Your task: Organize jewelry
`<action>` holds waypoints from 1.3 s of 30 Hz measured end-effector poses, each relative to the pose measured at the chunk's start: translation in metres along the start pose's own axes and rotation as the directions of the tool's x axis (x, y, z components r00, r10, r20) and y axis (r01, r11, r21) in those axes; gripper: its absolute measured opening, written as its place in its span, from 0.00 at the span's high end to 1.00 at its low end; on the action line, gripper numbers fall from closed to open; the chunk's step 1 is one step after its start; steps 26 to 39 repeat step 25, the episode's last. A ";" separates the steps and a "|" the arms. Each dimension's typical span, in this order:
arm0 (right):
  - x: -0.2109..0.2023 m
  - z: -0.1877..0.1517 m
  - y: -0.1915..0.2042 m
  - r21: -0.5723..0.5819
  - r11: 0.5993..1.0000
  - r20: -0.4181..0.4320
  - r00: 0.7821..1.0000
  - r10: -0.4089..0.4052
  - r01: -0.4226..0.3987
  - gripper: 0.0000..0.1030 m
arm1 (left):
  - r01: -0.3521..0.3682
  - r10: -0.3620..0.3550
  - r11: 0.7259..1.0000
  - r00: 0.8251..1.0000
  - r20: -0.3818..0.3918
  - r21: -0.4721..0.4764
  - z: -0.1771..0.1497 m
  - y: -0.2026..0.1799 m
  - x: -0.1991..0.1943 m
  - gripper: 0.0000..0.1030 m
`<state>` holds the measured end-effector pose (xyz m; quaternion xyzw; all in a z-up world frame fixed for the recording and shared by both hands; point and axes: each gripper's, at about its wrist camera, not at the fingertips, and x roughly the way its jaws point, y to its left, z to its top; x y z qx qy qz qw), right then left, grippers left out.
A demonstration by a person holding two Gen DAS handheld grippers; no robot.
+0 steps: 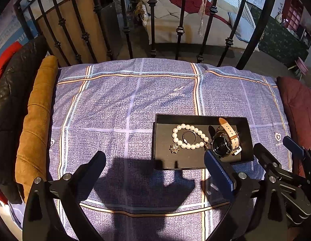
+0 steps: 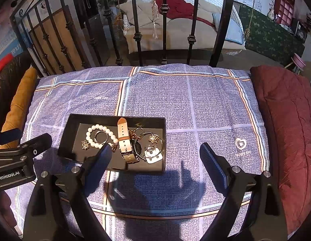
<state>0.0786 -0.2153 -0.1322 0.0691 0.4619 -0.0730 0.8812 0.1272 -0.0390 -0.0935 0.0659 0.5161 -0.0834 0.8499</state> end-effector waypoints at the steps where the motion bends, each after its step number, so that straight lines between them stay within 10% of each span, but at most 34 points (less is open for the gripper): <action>1: 0.000 0.000 0.000 0.000 1.000 0.000 1.000 0.000 0.000 0.14 | -0.007 0.007 1.000 1.000 0.001 0.000 0.000 0.000 0.000 0.06; 39: -0.005 -0.001 -0.003 0.002 1.000 0.009 1.000 0.002 -0.002 0.14 | -0.118 0.118 0.993 0.992 0.047 -0.001 -0.002 0.000 -0.007 0.08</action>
